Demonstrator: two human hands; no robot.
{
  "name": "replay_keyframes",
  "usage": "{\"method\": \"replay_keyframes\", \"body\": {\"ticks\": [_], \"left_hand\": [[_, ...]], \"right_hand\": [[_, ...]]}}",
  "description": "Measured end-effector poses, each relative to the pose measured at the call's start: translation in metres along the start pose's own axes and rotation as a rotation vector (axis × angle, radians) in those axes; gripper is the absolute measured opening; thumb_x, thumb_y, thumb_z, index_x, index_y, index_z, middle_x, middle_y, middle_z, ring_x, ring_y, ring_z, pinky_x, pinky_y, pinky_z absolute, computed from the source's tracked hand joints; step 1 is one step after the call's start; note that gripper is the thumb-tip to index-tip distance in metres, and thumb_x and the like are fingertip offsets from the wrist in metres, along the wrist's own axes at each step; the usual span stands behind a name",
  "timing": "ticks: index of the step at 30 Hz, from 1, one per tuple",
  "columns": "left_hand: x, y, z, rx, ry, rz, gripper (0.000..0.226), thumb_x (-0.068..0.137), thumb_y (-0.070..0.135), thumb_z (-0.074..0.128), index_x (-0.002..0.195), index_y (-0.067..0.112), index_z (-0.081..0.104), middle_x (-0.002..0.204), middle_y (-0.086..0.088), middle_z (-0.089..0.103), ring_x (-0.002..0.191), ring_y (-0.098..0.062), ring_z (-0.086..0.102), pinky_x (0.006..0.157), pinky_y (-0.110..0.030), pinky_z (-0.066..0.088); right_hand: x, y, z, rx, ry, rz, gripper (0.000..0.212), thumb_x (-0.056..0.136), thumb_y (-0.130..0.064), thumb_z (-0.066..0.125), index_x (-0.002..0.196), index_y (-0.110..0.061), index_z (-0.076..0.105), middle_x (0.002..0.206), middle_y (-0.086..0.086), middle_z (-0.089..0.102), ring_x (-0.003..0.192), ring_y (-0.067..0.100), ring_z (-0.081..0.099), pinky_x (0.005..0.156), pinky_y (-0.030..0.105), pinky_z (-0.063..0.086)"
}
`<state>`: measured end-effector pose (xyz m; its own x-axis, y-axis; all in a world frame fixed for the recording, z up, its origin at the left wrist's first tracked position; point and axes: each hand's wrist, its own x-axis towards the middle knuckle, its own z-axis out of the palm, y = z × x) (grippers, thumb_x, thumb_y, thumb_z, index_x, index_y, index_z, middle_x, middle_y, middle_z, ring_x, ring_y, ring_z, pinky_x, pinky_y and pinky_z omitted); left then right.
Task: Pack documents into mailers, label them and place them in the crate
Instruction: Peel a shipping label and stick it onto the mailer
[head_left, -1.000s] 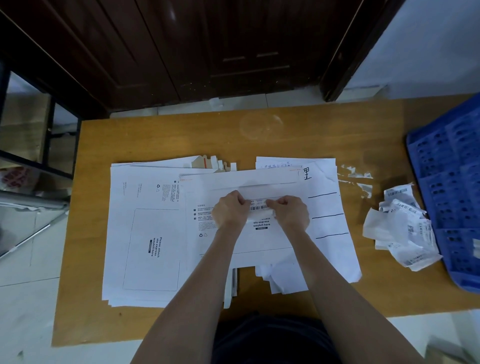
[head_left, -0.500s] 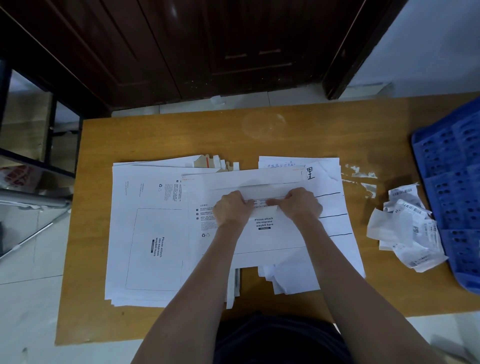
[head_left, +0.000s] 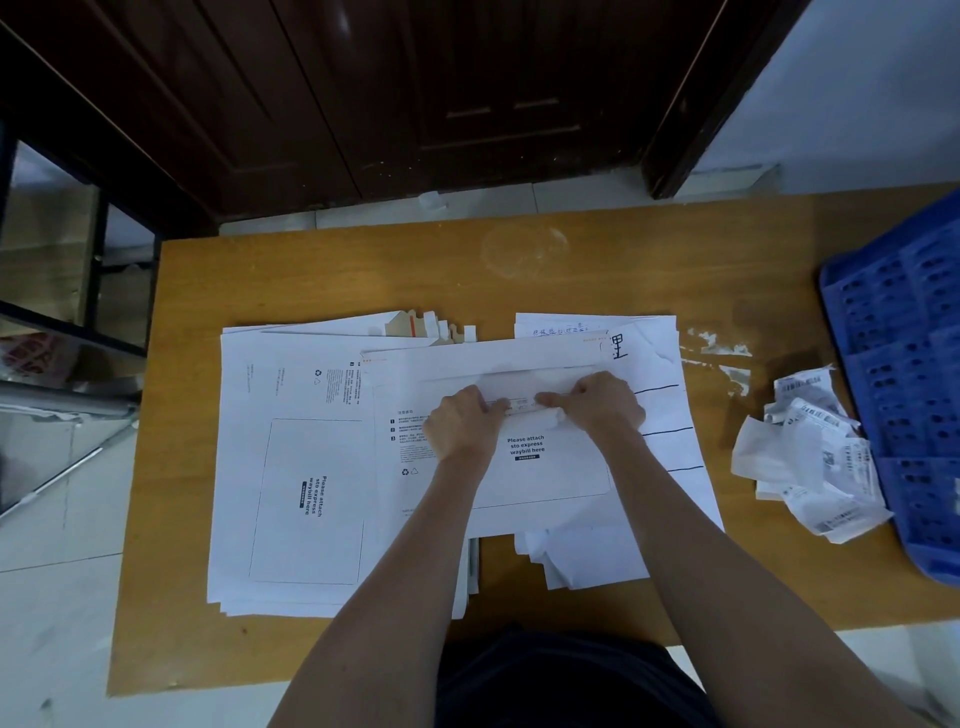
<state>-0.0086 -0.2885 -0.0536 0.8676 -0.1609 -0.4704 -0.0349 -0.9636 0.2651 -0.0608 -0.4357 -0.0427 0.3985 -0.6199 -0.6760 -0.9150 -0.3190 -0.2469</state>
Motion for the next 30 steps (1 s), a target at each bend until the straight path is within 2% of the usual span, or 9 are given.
{"method": "replay_keyframes", "body": {"ticks": [5, 10, 14, 17, 21, 23, 25, 28, 30], "left_hand": [[0.002, -0.003, 0.002, -0.07, -0.009, -0.026, 0.027, 0.092, 0.045, 0.052, 0.084, 0.021, 0.063, 0.086, -0.003, 0.071, 0.082, -0.024, 0.065, 0.062, -0.025, 0.041], [0.012, -0.017, -0.002, -0.229, -0.157, 0.036, 0.025, 0.086, 0.042, 0.061, 0.073, 0.022, 0.053, 0.069, 0.002, 0.072, 0.075, -0.015, 0.067, 0.067, -0.026, 0.05], [0.012, -0.028, -0.006, -0.364, -0.278, 0.127, 0.032, 0.073, 0.041, 0.078, 0.08, 0.018, 0.057, 0.069, 0.004, 0.069, 0.072, -0.015, 0.067, 0.067, -0.031, 0.052], [0.008, -0.031, -0.008, -0.42, -0.366, 0.184, 0.042, 0.065, 0.033, 0.086, 0.085, 0.017, 0.053, 0.071, 0.005, 0.059, 0.071, -0.017, 0.059, 0.064, -0.033, 0.046], [0.0, -0.033, -0.003, -0.442, -0.416, 0.24, 0.052, 0.062, 0.033, 0.088, 0.09, 0.017, 0.047, 0.073, 0.005, 0.049, 0.068, -0.015, 0.048, 0.062, -0.03, 0.037], [-0.006, -0.029, -0.003, -0.436, -0.409, 0.222, 0.051, 0.066, 0.05, 0.081, 0.087, 0.019, 0.047, 0.072, 0.008, 0.046, 0.069, -0.013, 0.045, 0.061, -0.028, 0.034], [-0.012, -0.022, -0.008, -0.41, -0.376, 0.189, 0.048, 0.075, 0.064, 0.065, 0.079, 0.02, 0.046, 0.07, 0.007, 0.047, 0.07, -0.015, 0.048, 0.062, -0.029, 0.034], [-0.019, -0.015, -0.014, -0.111, -0.224, 0.163, 0.048, 0.094, 0.058, 0.039, 0.085, 0.014, 0.057, 0.083, -0.002, 0.062, 0.081, -0.023, 0.059, 0.066, -0.031, 0.04], [-0.022, -0.015, -0.016, 0.047, -0.187, 0.111, 0.049, 0.095, 0.052, 0.039, 0.092, 0.01, 0.065, 0.089, -0.004, 0.069, 0.082, -0.022, 0.065, 0.068, -0.028, 0.046]], "right_hand": [[0.001, 0.007, 0.0, 0.125, -0.007, 0.003, 0.037, 0.074, -0.053, 0.071, 0.064, -0.019, 0.06, 0.061, -0.006, 0.061, 0.065, 0.014, 0.056, 0.055, 0.021, 0.034], [0.0, 0.012, 0.001, 0.202, -0.045, -0.022, 0.03, 0.072, -0.046, 0.071, 0.065, -0.02, 0.059, 0.059, -0.008, 0.065, 0.061, 0.007, 0.056, 0.057, 0.023, 0.039], [-0.002, 0.011, 0.0, 0.187, -0.118, -0.085, 0.037, 0.064, -0.047, 0.08, 0.066, -0.018, 0.056, 0.068, -0.004, 0.068, 0.069, 0.014, 0.058, 0.067, 0.027, 0.045], [-0.006, 0.013, -0.004, 0.215, -0.184, -0.136, 0.042, 0.059, -0.038, 0.087, 0.072, -0.016, 0.054, 0.078, 0.0, 0.066, 0.077, 0.017, 0.057, 0.073, 0.029, 0.043], [-0.012, 0.019, 0.003, 0.183, -0.163, -0.177, 0.048, 0.056, -0.027, 0.089, 0.082, -0.018, 0.05, 0.079, -0.003, 0.058, 0.08, 0.019, 0.055, 0.069, 0.03, 0.042], [-0.015, 0.023, 0.011, 0.144, -0.125, -0.209, 0.05, 0.056, -0.025, 0.087, 0.087, -0.019, 0.048, 0.076, -0.007, 0.053, 0.08, 0.018, 0.052, 0.071, 0.031, 0.042], [-0.02, 0.026, 0.018, 0.11, -0.083, -0.244, 0.05, 0.056, -0.025, 0.085, 0.091, -0.02, 0.049, 0.08, -0.008, 0.054, 0.083, 0.018, 0.054, 0.082, 0.034, 0.043], [-0.03, 0.03, 0.026, 0.12, -0.003, -0.305, 0.052, 0.056, -0.027, 0.087, 0.094, -0.02, 0.052, 0.095, -0.004, 0.057, 0.087, 0.016, 0.057, 0.087, 0.035, 0.046], [-0.036, 0.033, 0.031, 0.173, 0.047, -0.347, 0.054, 0.057, -0.029, 0.089, 0.095, -0.019, 0.052, 0.098, -0.003, 0.056, 0.088, 0.015, 0.056, 0.084, 0.035, 0.048]]}}
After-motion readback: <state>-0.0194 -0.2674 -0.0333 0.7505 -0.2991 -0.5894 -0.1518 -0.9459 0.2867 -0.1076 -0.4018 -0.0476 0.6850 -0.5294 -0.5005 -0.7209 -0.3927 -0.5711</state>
